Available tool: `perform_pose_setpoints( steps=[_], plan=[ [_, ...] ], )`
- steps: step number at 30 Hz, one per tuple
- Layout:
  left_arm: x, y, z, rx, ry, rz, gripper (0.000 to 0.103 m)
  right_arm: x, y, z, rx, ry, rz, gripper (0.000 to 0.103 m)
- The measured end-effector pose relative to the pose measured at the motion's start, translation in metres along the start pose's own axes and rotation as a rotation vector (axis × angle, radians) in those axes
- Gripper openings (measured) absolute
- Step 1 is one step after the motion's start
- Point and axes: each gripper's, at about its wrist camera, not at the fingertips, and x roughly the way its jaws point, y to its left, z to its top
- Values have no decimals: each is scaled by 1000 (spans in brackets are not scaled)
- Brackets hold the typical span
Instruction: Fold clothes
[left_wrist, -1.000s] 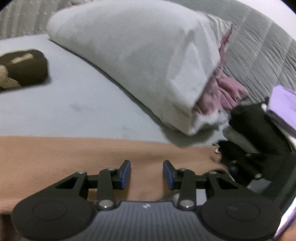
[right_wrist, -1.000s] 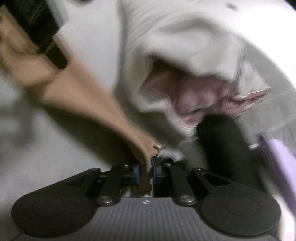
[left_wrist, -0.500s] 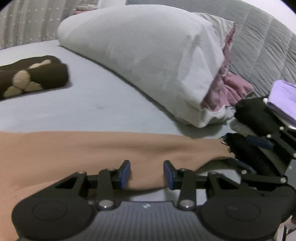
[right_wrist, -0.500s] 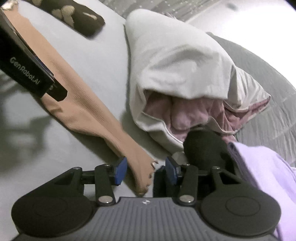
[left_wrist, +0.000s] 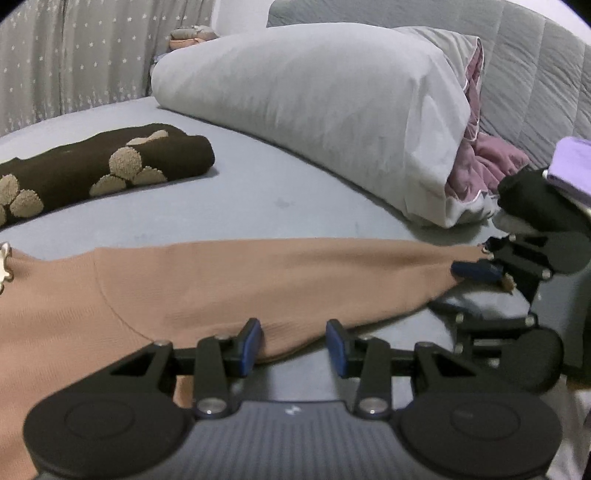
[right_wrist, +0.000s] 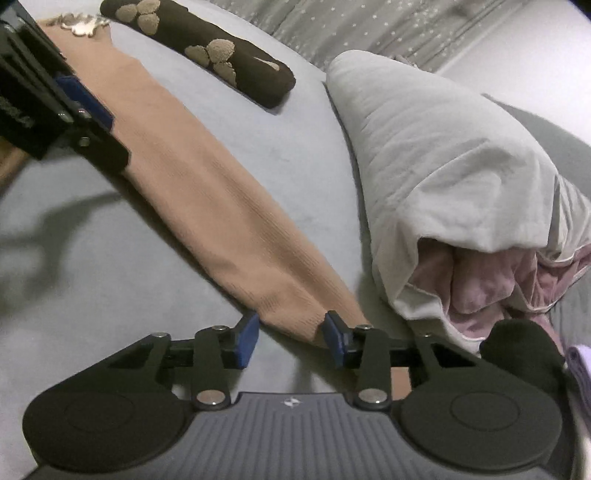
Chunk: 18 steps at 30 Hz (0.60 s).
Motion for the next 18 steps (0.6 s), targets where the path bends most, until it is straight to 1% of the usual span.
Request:
perform_pose_setpoints(
  steps=[2,3,5,8,9,11,12,13,14,15,16,17,18],
  plan=[
    [1,-3,-2,17,9,-12,41,8,-5,-2,21,20,-16,11],
    [2,-5,-3,25,13,-19,41,12,-6,-4,20,45,-15,10],
    [4,-8,-5,55,37,-28,43,18,-11,-9,3,110,16,0],
    [1,-9,-6,73,62,-55,46,19,-26,-17,22,207,31,0],
    [0,-9,-6,76,69,-66,46,17,-32,-18,49,217,41,0],
    [-7,-9,-8,67,63,-97,46,11,-44,-21,108,223,69,2],
    [-12,-9,-9,62,51,-111,46,5,-49,-21,132,210,86,2],
    [-19,-8,-11,61,33,-116,47,0,-53,-20,155,192,103,5],
    [-24,-7,-13,60,15,-110,48,-5,-54,-17,175,160,120,12],
    [-30,-5,-14,55,-6,-100,50,-10,-55,-14,194,128,137,17],
    [-36,-1,-15,43,-29,-87,51,-14,-55,-10,212,96,153,29],
    [-40,4,-14,27,-49,-76,51,-16,-52,-5,225,61,165,37],
    [-42,9,-13,11,-64,-67,52,-17,-50,0,239,28,176,39]
  ],
)
